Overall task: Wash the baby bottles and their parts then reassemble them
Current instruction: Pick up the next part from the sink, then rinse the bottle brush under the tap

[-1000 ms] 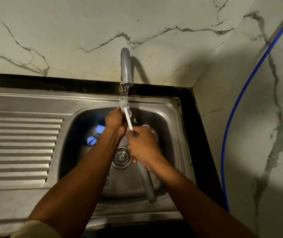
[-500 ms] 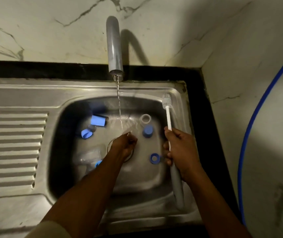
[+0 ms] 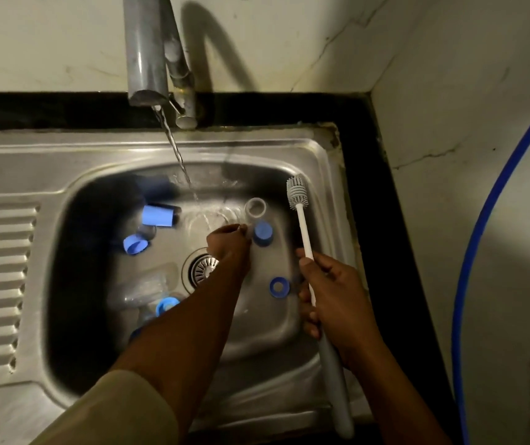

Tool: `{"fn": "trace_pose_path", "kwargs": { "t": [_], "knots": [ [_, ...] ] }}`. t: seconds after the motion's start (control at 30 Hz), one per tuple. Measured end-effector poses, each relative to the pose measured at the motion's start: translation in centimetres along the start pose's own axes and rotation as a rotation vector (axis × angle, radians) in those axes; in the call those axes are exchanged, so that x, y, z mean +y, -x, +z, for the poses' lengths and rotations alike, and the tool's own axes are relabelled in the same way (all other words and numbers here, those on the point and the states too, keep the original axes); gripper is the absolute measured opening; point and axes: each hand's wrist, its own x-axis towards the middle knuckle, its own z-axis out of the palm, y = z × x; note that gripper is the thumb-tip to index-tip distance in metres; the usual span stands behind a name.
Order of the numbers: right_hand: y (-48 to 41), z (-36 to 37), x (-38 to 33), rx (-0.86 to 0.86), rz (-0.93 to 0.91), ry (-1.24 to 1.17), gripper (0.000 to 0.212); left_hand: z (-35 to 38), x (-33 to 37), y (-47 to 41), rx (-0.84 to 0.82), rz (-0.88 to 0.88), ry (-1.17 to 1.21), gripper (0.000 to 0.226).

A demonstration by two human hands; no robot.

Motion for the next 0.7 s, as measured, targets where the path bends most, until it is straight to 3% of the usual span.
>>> {"fn": "trace_pose_path", "kwargs": {
  "t": [0.2, 0.33, 0.57, 0.7],
  "knots": [
    [0.0, -0.2, -0.1, -0.022, -0.008, 0.013, 0.016, 0.9, 0.6, 0.9, 0.055, 0.074, -0.144, 0.009],
    [-0.1, -0.1, 0.1, -0.021, 0.006, 0.013, 0.016, 0.4, 0.0, 0.9, -0.017, 0.148, -0.241, 0.011],
    [0.2, -0.1, 0.1, -0.022, 0.003, -0.004, 0.019, -1.3, -2.6, 4.3, -0.122, 0.457, -0.484, 0.030],
    [0.8, -0.2, 0.2, -0.036, -0.014, -0.014, 0.030, -0.3, -2.8, 6.4, -0.197, 0.510, -0.489, 0.054]
  ]
}}
